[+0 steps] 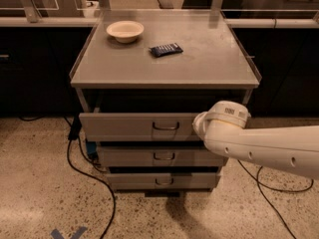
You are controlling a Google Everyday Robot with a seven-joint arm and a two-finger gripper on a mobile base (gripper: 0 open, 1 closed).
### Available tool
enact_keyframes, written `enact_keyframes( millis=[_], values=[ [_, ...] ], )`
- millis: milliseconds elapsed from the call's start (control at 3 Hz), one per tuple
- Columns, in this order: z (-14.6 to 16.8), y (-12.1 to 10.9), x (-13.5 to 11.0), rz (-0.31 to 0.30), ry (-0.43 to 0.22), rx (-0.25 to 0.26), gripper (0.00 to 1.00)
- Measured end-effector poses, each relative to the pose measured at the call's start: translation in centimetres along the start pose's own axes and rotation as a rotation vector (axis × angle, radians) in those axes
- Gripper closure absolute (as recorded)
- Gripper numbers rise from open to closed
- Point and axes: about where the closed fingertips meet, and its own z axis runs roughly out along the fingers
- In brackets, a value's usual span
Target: Close top drawer
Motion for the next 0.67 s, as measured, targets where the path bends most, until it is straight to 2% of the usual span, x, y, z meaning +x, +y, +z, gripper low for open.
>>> enact_keyframes(
  millis=[333,667],
  values=[
    [0.0,0.0,0.0,0.000,0.000,0.000,1.00],
    [1.4,-1.6,1.7,-0.047,0.035,0.020,1.00]
  ],
)
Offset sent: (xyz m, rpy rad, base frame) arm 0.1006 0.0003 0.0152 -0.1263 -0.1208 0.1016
